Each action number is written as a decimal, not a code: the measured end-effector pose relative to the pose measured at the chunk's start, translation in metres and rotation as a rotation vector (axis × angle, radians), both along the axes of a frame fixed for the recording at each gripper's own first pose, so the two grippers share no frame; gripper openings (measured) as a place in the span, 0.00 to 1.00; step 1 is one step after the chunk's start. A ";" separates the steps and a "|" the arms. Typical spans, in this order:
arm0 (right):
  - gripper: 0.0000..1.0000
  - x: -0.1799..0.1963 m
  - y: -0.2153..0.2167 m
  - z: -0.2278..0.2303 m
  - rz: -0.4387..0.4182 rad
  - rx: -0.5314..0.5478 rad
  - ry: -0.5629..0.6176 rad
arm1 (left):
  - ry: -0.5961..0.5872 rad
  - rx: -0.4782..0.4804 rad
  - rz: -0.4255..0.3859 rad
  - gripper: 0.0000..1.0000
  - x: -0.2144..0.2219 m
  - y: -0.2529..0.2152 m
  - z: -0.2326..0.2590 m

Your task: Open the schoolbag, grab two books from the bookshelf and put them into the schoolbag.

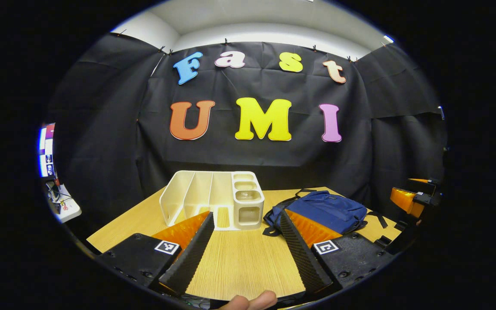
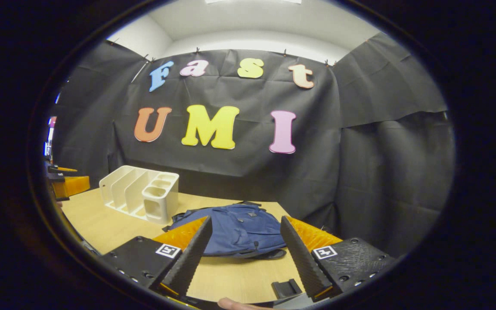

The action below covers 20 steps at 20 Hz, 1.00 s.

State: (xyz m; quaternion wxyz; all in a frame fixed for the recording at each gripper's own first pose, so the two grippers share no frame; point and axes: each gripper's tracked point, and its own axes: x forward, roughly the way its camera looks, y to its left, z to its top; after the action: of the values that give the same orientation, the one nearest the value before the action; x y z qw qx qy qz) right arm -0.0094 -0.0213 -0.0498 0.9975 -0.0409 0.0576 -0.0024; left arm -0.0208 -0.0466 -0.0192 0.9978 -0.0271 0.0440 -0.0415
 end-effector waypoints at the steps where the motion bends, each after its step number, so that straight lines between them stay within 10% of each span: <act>1: 0.93 0.000 -0.001 -0.001 -0.001 -0.002 -0.003 | 0.003 0.002 0.007 0.97 0.001 0.002 -0.001; 20: 0.96 0.001 -0.008 -0.011 0.011 0.021 -0.009 | -0.003 0.068 0.052 0.97 0.005 0.006 -0.008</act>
State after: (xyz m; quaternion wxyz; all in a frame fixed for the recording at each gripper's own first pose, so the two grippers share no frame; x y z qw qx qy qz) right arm -0.0083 -0.0296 -0.0613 0.9981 -0.0308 0.0530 0.0035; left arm -0.0153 -0.0403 -0.0270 0.9989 0.0059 0.0433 -0.0139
